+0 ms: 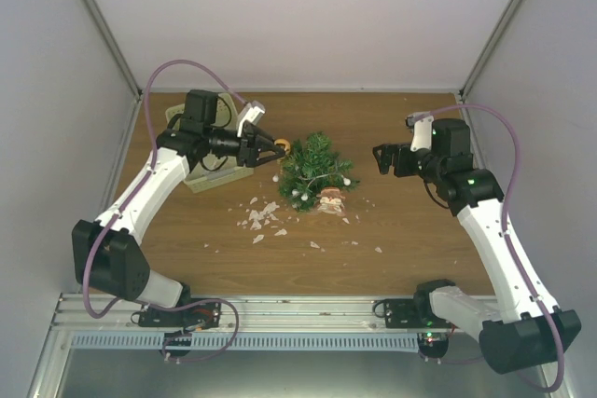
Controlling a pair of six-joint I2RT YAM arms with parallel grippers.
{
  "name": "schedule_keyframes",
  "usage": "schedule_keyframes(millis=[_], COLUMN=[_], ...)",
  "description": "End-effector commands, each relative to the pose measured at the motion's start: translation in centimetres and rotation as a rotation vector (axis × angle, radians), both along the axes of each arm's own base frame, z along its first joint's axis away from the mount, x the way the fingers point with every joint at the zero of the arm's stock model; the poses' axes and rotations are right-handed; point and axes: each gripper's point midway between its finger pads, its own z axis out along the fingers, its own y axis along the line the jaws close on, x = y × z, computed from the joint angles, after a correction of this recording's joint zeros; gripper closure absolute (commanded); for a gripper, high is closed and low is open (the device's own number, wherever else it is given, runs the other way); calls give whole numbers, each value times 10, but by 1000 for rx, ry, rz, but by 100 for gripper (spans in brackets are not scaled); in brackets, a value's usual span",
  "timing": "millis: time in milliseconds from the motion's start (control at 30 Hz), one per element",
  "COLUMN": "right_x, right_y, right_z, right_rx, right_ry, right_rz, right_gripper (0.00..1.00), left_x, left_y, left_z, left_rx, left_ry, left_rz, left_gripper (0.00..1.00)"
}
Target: Decorate the small christmas tree
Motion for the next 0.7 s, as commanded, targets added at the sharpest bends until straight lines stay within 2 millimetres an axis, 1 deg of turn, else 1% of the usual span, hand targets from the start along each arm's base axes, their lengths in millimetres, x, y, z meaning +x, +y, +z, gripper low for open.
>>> schedule_keyframes(millis=[0, 200, 333, 567, 667], right_x=[1, 2, 2, 1, 2], right_y=[-1, 0, 0, -1, 0], right_z=[7, 8, 7, 6, 6], right_rx=[4, 5, 6, 6, 4], right_ry=[-31, -32, -30, -28, -27], right_rz=[4, 5, 7, 4, 6], right_gripper=[0, 0, 0, 0, 0], left_x=[0, -1, 0, 1, 3], left_y=[7, 7, 7, 7, 7], left_z=[4, 8, 7, -1, -4], left_rx=[12, 5, 5, 12, 21], left_ry=[-58, -65, -60, -42, -32], left_rz=[29, 30, 32, 31, 32], left_gripper=[50, 49, 49, 48, 46])
